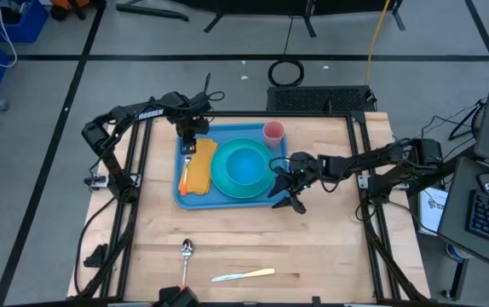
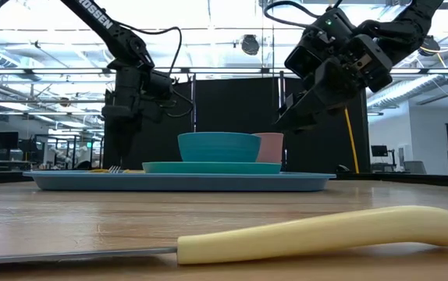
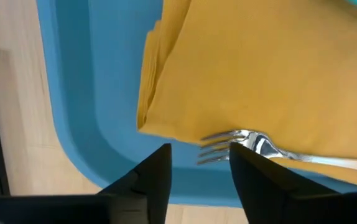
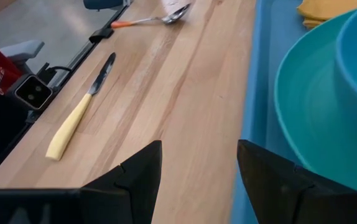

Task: Set up tray
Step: Adjust the orange fork on the yellow table napkin

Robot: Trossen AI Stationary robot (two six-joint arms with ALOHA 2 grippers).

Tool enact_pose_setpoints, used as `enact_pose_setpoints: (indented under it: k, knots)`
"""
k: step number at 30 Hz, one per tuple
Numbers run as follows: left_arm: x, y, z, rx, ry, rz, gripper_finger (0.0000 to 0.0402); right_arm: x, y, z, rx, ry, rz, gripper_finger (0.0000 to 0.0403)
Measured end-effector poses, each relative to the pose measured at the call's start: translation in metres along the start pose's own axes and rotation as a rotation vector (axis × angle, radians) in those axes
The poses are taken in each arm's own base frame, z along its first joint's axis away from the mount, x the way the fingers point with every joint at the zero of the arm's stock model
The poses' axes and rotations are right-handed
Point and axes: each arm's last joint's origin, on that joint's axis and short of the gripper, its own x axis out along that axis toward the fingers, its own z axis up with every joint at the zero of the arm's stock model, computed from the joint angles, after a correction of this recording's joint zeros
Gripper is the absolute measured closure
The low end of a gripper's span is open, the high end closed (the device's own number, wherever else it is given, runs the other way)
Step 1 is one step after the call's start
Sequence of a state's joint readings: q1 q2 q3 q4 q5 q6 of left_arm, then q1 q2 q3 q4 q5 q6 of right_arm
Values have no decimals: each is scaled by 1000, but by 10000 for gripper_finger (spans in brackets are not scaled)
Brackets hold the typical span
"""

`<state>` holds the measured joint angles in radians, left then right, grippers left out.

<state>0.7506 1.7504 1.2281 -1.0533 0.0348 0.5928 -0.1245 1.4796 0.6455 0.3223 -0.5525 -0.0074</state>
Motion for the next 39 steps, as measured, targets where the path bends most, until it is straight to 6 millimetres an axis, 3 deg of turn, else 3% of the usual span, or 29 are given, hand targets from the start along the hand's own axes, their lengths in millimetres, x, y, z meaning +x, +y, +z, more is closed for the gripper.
enact_pose_setpoints:
  k: [8, 39]
  knots:
    - [14, -5, -9, -4, 62, -19, 227, 2, 5, -2, -5, 5, 16, 204]
    - [18, -1, -7, -9, 7, -11, 227, 3, 5, 0, 7, -14, 18, 204]
